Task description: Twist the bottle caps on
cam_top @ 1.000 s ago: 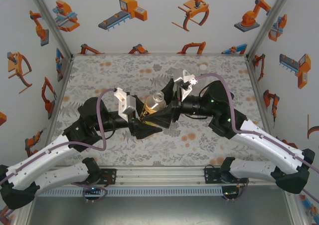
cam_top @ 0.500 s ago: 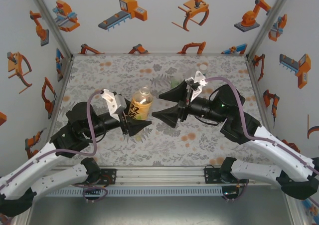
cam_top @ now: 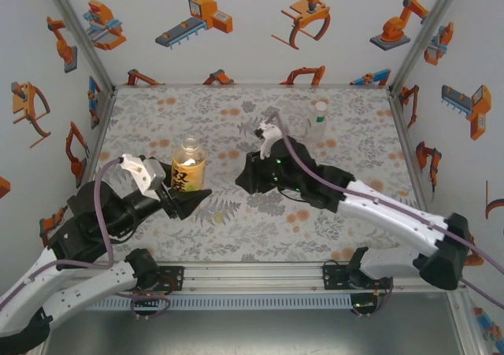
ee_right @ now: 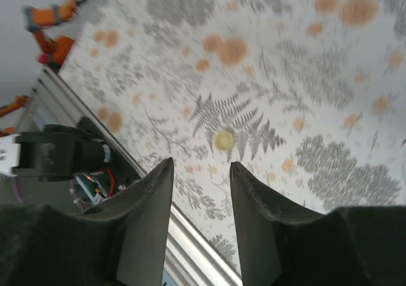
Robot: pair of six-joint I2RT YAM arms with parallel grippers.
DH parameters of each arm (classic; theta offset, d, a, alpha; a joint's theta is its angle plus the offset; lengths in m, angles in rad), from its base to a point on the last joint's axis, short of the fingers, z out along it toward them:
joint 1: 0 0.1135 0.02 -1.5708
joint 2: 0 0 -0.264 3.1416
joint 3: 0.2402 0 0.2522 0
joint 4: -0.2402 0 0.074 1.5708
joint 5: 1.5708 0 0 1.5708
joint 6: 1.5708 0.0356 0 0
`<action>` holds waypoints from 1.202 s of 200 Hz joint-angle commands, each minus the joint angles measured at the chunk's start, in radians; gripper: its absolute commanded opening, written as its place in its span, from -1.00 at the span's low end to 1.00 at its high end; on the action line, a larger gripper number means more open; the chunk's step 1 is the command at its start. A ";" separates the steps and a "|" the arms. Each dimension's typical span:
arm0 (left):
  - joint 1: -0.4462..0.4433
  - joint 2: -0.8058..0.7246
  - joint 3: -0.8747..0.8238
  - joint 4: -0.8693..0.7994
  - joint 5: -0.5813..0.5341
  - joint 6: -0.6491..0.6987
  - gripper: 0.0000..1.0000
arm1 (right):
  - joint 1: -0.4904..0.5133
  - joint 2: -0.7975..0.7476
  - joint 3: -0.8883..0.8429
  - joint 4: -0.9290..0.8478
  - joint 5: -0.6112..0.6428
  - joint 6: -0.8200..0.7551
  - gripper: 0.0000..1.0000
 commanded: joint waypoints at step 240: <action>0.006 -0.213 0.043 -0.183 -0.030 -0.010 -1.00 | 0.192 0.856 0.572 -0.428 0.211 0.295 0.05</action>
